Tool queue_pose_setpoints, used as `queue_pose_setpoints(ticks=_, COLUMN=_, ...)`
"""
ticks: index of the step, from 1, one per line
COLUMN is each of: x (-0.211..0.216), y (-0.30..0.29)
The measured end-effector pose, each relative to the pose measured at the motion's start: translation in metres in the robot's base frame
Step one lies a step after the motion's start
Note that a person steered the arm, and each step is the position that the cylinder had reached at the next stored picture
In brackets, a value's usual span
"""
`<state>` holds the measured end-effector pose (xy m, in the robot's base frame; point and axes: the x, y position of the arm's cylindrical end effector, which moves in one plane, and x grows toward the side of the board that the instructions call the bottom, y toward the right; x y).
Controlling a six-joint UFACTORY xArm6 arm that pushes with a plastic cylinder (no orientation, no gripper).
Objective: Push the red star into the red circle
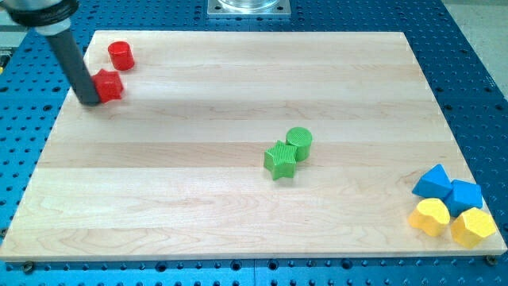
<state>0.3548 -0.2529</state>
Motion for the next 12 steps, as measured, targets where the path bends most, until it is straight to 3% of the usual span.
queue_pose_setpoints(ticks=1, x=-0.037, y=0.019)
queue_pose_setpoints(ticks=2, x=-0.044, y=0.021)
queue_pose_setpoints(ticks=4, x=0.038, y=0.014)
queue_pose_setpoints(ticks=6, x=0.042, y=0.062)
queue_pose_setpoints(ticks=7, x=0.022, y=0.072)
queue_pose_setpoints(ticks=9, x=-0.057, y=0.073)
queue_pose_setpoints(ticks=11, x=-0.057, y=0.073)
queue_pose_setpoints(ticks=12, x=-0.083, y=0.071)
